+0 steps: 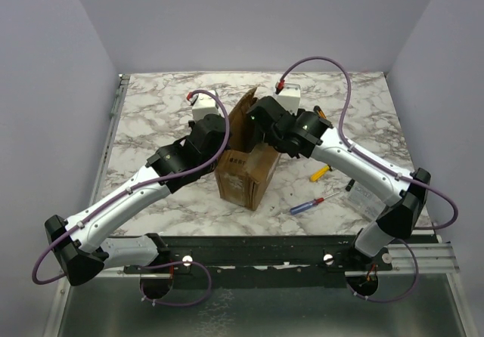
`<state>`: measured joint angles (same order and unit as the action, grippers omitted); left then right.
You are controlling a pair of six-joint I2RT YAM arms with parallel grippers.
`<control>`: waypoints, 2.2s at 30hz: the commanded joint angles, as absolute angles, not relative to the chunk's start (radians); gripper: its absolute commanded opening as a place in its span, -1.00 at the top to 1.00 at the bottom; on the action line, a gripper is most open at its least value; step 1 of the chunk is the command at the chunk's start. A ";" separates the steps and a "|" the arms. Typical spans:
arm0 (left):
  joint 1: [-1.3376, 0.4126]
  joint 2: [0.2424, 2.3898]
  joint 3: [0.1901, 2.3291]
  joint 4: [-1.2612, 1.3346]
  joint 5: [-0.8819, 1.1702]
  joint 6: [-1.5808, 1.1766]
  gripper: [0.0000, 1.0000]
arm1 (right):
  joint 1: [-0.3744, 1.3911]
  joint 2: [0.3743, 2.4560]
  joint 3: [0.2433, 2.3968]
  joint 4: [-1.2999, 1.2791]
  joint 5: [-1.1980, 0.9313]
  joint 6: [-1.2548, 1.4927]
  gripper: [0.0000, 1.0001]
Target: Unpack the express box
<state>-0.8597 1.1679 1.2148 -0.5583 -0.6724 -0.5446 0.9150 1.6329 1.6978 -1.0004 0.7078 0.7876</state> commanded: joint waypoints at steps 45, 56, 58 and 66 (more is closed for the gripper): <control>-0.844 1.167 1.222 -0.545 -0.435 -0.279 1.00 | 0.914 1.146 0.940 -0.312 0.436 0.954 0.60; -0.899 1.268 1.289 -0.585 -0.590 -0.209 0.08 | 0.915 1.238 1.076 -0.411 0.396 1.063 0.99; -0.925 1.290 1.314 -0.594 -0.650 -0.183 -0.11 | 0.915 1.249 1.093 -0.417 0.384 1.066 0.99; -1.094 1.392 1.364 -0.596 -0.996 -0.066 -0.64 | 0.915 1.256 1.109 -0.415 0.377 1.078 0.99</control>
<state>-1.0302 1.3392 1.3258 -0.5781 -0.7425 -0.1490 0.9089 1.2507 1.0691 -0.4068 0.3969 1.0538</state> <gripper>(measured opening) 0.793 0.035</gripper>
